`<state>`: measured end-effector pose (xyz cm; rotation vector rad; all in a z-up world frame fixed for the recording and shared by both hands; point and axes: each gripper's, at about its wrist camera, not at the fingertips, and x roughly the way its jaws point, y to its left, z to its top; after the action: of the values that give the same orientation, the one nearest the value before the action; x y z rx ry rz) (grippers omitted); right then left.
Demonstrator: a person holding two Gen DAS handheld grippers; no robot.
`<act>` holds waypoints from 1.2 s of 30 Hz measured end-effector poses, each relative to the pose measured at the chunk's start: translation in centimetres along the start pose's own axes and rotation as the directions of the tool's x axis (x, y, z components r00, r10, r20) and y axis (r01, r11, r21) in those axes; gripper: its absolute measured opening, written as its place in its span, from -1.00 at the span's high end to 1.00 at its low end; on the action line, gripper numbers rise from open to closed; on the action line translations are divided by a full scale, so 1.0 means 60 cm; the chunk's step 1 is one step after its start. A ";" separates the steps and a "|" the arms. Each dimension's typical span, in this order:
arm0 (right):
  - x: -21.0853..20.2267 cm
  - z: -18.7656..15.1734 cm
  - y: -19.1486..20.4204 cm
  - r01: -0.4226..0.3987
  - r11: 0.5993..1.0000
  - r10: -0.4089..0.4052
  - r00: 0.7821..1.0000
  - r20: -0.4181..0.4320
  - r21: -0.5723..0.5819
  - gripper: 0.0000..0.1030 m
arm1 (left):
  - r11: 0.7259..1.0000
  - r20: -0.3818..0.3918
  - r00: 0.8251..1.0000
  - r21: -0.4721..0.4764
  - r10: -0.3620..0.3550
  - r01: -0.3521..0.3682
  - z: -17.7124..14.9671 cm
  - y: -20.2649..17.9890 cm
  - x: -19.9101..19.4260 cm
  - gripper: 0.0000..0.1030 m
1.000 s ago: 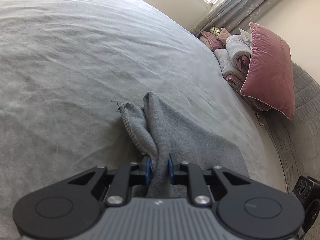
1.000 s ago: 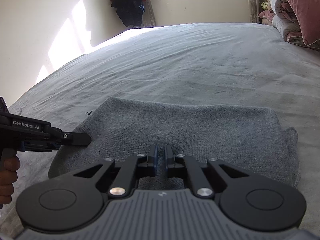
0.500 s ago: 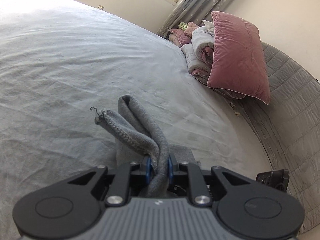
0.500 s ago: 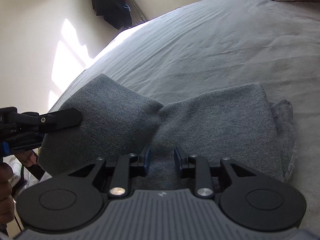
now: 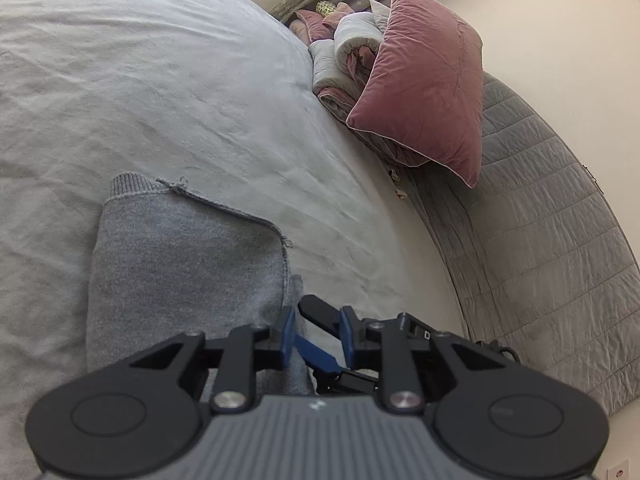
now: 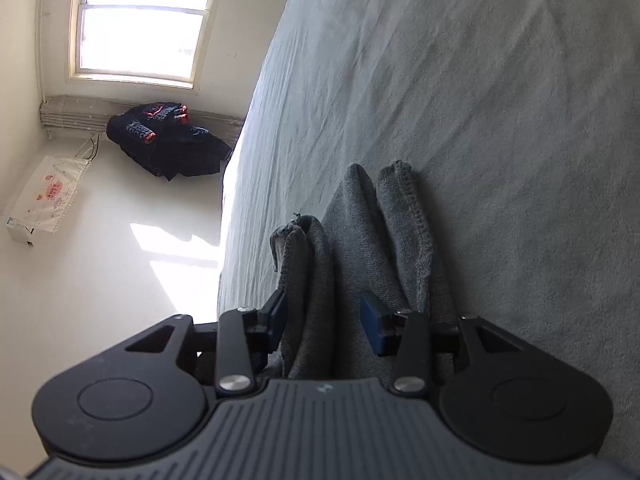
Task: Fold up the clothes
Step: 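Grasp the sweater stack edge with the left gripper while the right gripper grasps beside it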
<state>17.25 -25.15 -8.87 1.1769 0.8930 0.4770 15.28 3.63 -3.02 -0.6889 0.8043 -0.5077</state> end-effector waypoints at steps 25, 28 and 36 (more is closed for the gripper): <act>-0.033 0.021 0.102 0.093 0.961 -0.087 0.996 0.032 -0.261 0.67 | 0.982 0.167 0.982 0.150 0.088 -0.114 -0.053 0.029 -0.029 0.43; -0.035 0.017 0.066 0.155 0.953 -0.155 0.988 0.021 -0.260 0.67 | 0.970 0.124 0.989 0.216 0.082 -0.107 -0.079 0.010 0.004 0.43; -0.065 -0.002 0.045 0.249 0.915 -0.241 0.968 0.064 -0.319 0.29 | 0.905 0.150 0.984 0.399 0.097 -0.150 -0.121 -0.035 0.023 0.40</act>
<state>15.19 -27.00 -5.03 0.7553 0.8886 0.3863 10.05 -1.31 -5.79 -0.2746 0.5908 -0.4917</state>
